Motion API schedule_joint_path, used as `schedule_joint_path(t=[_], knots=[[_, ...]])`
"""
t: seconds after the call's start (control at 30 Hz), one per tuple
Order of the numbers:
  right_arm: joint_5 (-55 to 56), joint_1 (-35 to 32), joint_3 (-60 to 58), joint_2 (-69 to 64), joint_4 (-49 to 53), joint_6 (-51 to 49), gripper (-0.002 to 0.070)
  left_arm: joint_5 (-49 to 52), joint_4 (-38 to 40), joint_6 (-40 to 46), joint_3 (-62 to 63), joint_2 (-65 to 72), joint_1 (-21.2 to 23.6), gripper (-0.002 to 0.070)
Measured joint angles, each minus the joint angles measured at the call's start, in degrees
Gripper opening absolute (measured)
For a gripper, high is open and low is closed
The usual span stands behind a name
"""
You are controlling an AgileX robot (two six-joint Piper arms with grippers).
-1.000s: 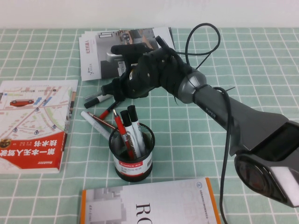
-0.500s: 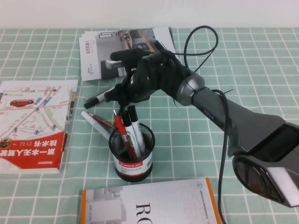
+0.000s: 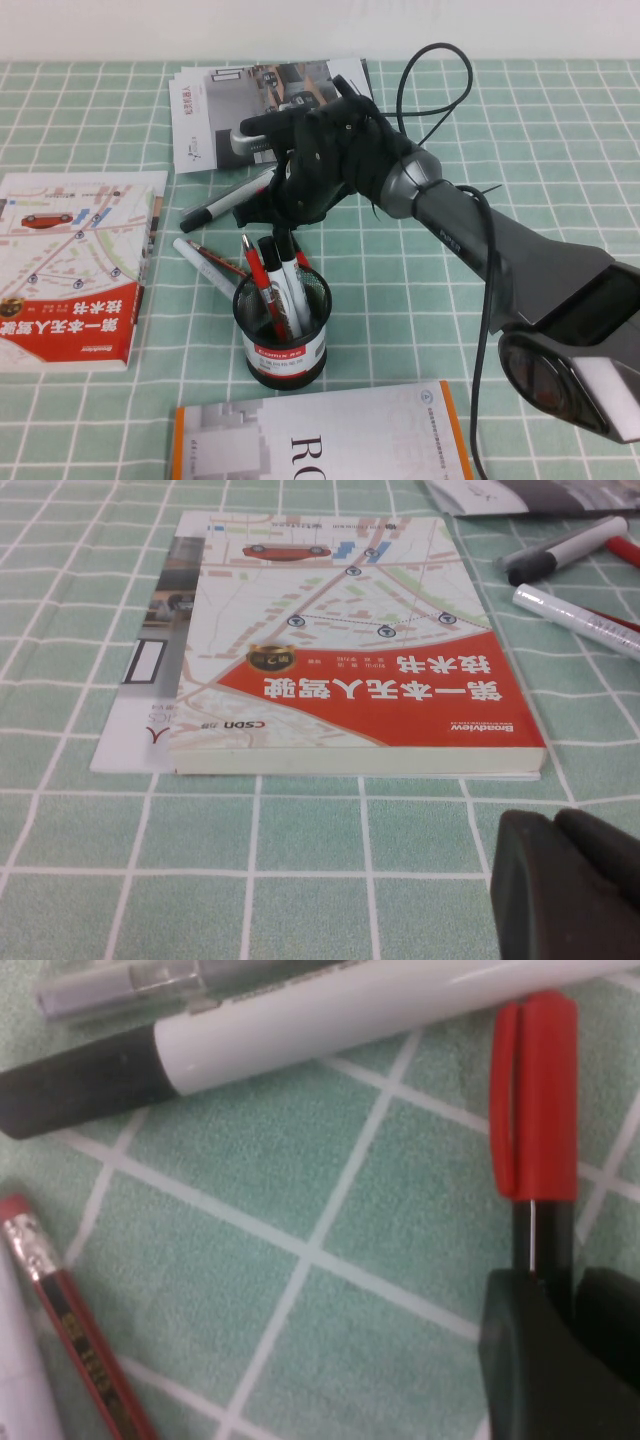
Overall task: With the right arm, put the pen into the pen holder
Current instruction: Pick up the pen on the table, then place the pen onto the pen holder
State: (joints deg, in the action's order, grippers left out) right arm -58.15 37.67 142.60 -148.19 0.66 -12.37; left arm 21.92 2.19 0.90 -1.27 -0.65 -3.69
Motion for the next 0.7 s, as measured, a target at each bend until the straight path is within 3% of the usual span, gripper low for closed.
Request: schedule_joint_path(t=[0.47, 0.7], knots=[[-11.96, -2.66, 7.14, -0.4, 0.61, 2.15, 0.0055, 0.0, 0.0, 0.0, 0.0, 0.0, 0.0, -0.0004], [-13.27, -4.07, 8.51, 5.42, 1.6, 4.28, 0.0054, 0.0, 0.0, 0.0, 0.0, 0.0, 0.0, -0.0004]])
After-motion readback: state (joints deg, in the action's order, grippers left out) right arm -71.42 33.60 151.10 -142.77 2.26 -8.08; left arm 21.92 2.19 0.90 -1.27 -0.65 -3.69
